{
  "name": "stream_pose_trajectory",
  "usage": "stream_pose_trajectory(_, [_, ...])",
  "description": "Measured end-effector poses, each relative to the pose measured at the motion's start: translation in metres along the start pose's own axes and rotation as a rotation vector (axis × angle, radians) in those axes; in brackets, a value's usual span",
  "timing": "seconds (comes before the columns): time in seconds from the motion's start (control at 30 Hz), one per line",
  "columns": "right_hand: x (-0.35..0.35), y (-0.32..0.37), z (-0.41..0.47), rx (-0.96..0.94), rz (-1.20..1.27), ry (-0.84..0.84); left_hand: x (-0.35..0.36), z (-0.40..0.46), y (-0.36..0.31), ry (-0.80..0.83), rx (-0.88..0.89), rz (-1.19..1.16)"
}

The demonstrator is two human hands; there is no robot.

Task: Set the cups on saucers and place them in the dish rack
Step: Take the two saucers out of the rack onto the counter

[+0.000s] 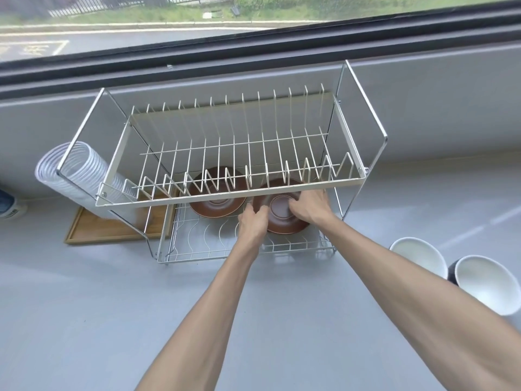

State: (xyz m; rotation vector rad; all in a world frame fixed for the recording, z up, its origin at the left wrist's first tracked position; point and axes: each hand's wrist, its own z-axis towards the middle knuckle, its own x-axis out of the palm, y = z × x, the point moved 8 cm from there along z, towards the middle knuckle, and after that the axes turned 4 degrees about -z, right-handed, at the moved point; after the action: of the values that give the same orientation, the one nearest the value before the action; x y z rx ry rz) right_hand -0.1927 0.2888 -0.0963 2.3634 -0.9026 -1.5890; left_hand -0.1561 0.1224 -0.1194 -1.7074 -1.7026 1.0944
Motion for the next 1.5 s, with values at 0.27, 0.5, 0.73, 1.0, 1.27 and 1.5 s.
stream_pose_trajectory(0.27, [-0.007,-0.002,-0.021,-0.007,0.017,-0.022,-0.009,-0.012,0.007,-0.038,-0.028,-0.066])
stream_pose_trajectory(0.5, [-0.011,-0.004,-0.052,-0.021,0.036,-0.030,-0.023,-0.033,0.008,-0.064,0.022,-0.049])
stream_pose_trajectory(0.73, [-0.012,-0.021,-0.097,-0.036,0.111,-0.052,-0.030,-0.078,0.011,-0.042,0.049,-0.096])
stream_pose_trajectory(1.0, [-0.004,-0.066,-0.159,0.012,0.195,-0.043,-0.021,-0.127,0.039,-0.013,0.078,-0.017])
stream_pose_trajectory(1.27, [0.000,-0.131,-0.207,0.097,0.303,-0.066,0.013,-0.174,0.070,0.104,0.050,0.022])
stream_pose_trajectory(1.5, [0.003,-0.198,-0.242,0.184,0.488,-0.136,0.055,-0.208,0.094,0.203,0.031,0.082])
